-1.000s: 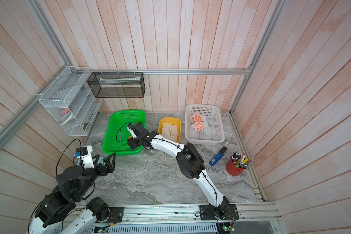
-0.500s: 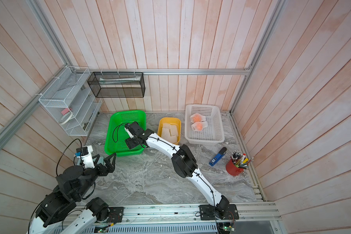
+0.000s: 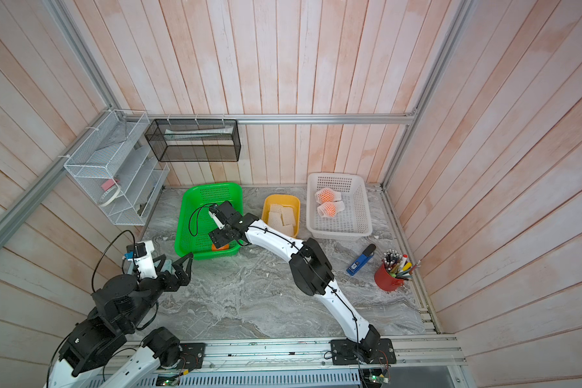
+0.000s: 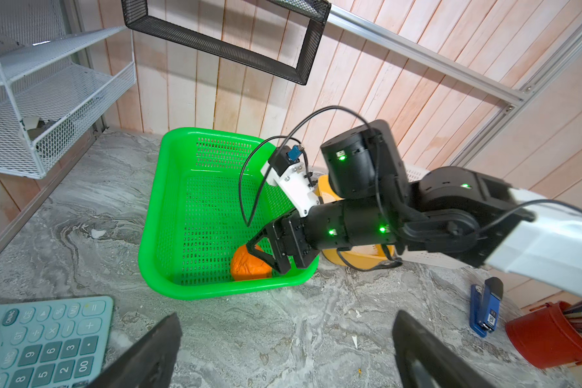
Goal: Remove foam nets from oranges
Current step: Place the orange in the basket, then pick up the orange from the basket.
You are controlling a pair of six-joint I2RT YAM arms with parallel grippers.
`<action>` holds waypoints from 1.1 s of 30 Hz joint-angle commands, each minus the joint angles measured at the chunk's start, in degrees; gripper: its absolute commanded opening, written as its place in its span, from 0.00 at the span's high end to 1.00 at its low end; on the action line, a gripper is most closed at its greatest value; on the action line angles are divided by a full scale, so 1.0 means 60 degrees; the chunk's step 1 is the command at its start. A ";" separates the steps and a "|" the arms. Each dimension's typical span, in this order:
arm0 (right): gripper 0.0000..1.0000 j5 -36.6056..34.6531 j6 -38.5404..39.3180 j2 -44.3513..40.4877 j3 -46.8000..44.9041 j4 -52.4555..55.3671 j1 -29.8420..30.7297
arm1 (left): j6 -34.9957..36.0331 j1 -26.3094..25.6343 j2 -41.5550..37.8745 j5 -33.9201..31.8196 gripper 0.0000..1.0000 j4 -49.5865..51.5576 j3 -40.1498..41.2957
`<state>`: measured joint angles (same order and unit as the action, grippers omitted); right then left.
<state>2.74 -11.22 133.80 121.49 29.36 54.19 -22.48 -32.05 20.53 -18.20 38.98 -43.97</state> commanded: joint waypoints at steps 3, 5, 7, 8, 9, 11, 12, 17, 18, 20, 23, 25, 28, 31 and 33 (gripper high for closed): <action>0.07 -0.1007 0.0063 -0.3565 -0.3356 -0.2723 -0.0033 | 0.0319 -0.0033 0.0597 0.0516 0.00 -0.0802 -0.0195; 0.05 -0.1152 0.0028 -0.4762 -0.4607 -0.3169 -0.0250 | 0.0362 -0.0033 0.0851 0.0725 0.00 -0.1173 -0.0357; 0.04 -0.1190 -0.0148 -0.5895 -0.5689 -0.3279 -0.0675 | 0.0391 -0.0032 0.1124 0.1032 0.00 -0.1633 -0.0471; 0.04 -0.1227 -0.0213 -0.6382 -0.6150 -0.3283 -0.0868 | 0.0428 -0.0034 0.1266 0.1216 0.00 -0.1844 -0.0495; 0.04 -0.1289 -0.0265 -0.6938 -0.6585 -0.3280 -0.1128 | 0.0476 -0.0034 0.1441 0.1420 0.00 -0.2077 -0.0484; 0.04 -0.1286 -0.0429 -0.7890 -0.7541 -0.3249 -0.1758 | 0.0583 -0.0034 0.1869 0.1752 0.00 -0.2505 -0.0391; 0.04 -0.1142 -0.0585 -0.8331 -0.8003 -0.3235 -0.2220 | 0.0646 -0.0048 0.2114 0.1924 0.00 -0.2722 -0.0290; 0.04 -0.0107 -0.0786 -0.9665 -0.9459 -0.2818 -0.4428 | 0.0873 -0.0472 0.2409 0.2548 0.00 -0.4358 0.0729; 0.04 0.0038 -0.0776 -0.9679 -0.9535 -0.2673 -0.4871 | 0.1019 -0.0698 0.2333 0.2549 0.00 -0.4774 0.1011; 0.04 0.0554 -0.0779 -0.9544 -0.9670 -0.2607 -0.5714 | 0.1360 -0.1176 0.2272 0.2408 0.00 -0.5319 0.1302; 0.03 0.0952 -0.0700 -0.8964 -0.9550 -0.2530 -0.6720 | 0.1840 -0.1814 0.2398 0.2044 0.00 -0.5503 0.1379; 0.04 0.0910 -0.0539 -0.8274 -0.9142 -0.2323 -0.7154 | 0.1981 -0.2034 0.2515 0.1854 0.00 -0.5394 0.1352; 0.04 0.0980 -0.0543 -0.7341 -0.8707 -0.2390 -0.7745 | 0.1977 -0.2069 0.2460 0.1727 0.00 -0.5227 0.1416; 0.04 0.1282 -0.0678 -0.6420 -0.8254 -0.2562 -0.8224 | 0.1845 -0.2061 0.2237 0.1787 0.00 -0.5171 0.1507; 0.05 0.1492 -0.0798 -0.5745 -0.7863 -0.2596 -0.8458 | 0.1756 -0.2081 0.2109 0.1753 0.00 -0.5151 0.1565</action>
<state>8.78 -15.05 96.18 71.22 13.76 5.04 -12.23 -44.34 34.39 -6.52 9.02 -35.55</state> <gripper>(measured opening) 0.956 0.997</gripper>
